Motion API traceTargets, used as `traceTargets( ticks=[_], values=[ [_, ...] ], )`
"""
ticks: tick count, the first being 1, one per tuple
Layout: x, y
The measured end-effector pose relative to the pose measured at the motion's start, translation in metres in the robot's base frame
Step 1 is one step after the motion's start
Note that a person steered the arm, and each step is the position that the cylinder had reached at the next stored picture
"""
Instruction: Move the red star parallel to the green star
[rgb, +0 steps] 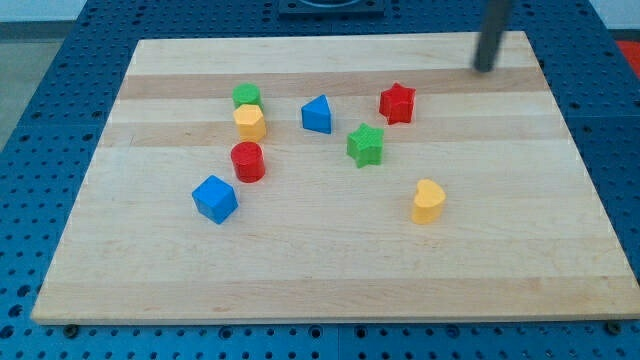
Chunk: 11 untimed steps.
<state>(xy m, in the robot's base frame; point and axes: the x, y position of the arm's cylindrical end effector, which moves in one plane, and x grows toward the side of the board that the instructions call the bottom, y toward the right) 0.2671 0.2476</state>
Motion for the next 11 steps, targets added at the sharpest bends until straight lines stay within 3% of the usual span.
traceTargets(
  ticks=[2, 4, 5, 7, 8, 9, 10, 11],
  values=[
    [0.119, 0.017],
    [0.032, -0.048],
    [0.037, -0.046],
    [0.155, 0.026],
    [0.182, -0.009],
    [0.165, -0.098],
    [0.091, -0.15],
    [0.021, -0.164]
  ],
)
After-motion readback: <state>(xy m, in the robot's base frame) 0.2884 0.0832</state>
